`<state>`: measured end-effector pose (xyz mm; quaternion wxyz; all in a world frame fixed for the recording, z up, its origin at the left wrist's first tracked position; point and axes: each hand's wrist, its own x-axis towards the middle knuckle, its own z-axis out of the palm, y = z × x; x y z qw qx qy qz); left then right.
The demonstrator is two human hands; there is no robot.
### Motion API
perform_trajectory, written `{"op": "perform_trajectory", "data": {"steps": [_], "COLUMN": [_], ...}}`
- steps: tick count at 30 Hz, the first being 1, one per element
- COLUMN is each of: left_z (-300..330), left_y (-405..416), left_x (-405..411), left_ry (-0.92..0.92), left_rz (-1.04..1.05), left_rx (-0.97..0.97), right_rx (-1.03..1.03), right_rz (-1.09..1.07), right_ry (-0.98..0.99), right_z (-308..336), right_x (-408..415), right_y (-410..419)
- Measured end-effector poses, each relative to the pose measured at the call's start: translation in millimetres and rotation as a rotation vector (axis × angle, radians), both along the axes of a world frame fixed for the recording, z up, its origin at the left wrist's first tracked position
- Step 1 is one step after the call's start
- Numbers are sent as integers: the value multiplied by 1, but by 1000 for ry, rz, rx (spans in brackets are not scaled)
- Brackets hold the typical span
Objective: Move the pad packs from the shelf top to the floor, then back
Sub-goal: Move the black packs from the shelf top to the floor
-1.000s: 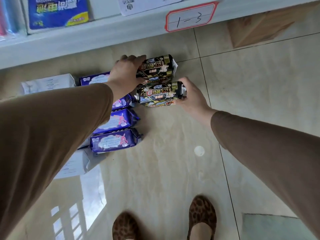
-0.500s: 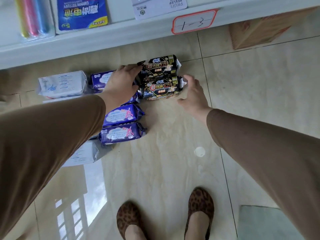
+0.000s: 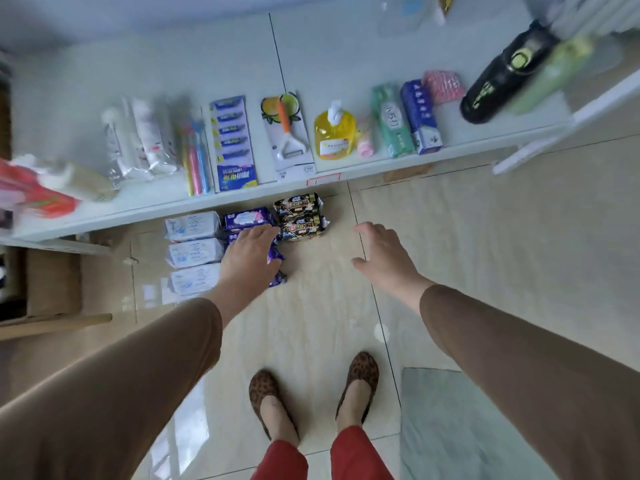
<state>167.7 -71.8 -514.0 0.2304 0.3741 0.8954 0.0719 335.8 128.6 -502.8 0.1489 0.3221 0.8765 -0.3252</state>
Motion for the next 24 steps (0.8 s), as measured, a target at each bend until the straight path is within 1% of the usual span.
{"op": "perform_trajectory", "data": {"steps": [6, 9, 13, 15, 18, 21, 24], "left_z": [194, 286, 389, 429, 472, 496, 504], "left_y": [29, 49, 74, 87, 103, 113, 121], "left_x": [20, 17, 3, -8, -29, -58, -90], "left_ry": [38, 106, 197, 254, 329, 360, 377], "left_rz": [25, 15, 31, 35, 45, 69, 88], "left_rx": [62, 158, 312, 366, 420, 418, 394], "right_rx": [-6, 23, 94, 126, 157, 177, 186], "right_rz": [10, 45, 67, 86, 117, 140, 165], "right_ry": [133, 236, 345, 397, 479, 519, 533], "right_z": [207, 301, 400, 438, 480, 503, 510], "right_x": [-1, -8, -28, -43, -67, -96, -128], "right_y": [19, 37, 62, 74, 90, 106, 123]}}
